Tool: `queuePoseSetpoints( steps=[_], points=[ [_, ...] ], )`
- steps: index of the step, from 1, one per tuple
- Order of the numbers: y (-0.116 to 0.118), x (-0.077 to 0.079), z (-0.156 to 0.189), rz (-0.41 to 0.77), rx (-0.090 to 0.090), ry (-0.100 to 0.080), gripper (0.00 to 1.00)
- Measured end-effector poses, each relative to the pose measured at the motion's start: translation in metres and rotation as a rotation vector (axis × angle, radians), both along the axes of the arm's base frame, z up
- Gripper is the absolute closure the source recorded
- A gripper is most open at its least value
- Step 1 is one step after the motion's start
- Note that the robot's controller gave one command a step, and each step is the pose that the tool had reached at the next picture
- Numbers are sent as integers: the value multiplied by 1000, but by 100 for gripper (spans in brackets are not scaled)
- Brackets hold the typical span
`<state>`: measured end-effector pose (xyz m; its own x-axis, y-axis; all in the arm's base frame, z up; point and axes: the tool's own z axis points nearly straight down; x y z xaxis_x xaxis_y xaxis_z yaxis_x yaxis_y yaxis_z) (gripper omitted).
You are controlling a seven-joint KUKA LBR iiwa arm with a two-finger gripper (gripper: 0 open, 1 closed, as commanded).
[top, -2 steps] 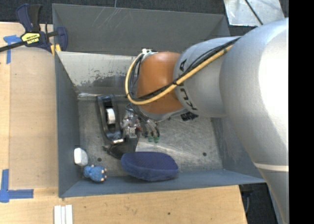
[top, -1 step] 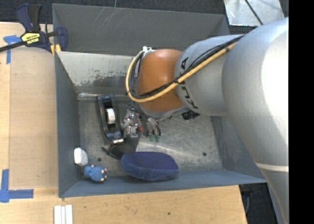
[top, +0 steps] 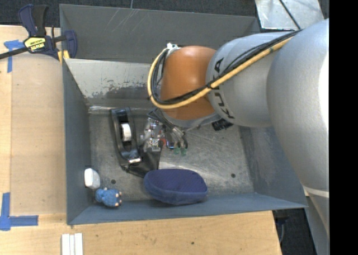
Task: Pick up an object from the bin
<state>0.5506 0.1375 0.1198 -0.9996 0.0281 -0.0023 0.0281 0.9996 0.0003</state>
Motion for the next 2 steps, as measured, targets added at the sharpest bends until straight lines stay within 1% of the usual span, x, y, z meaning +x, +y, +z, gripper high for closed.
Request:
queuePoseSetpoints(
  steps=[1, 2],
  points=[
    [0, 1, 20, -1, 0, -1, 100],
    [-1, 1, 23, -1, 1, -3, 100]
  ],
)
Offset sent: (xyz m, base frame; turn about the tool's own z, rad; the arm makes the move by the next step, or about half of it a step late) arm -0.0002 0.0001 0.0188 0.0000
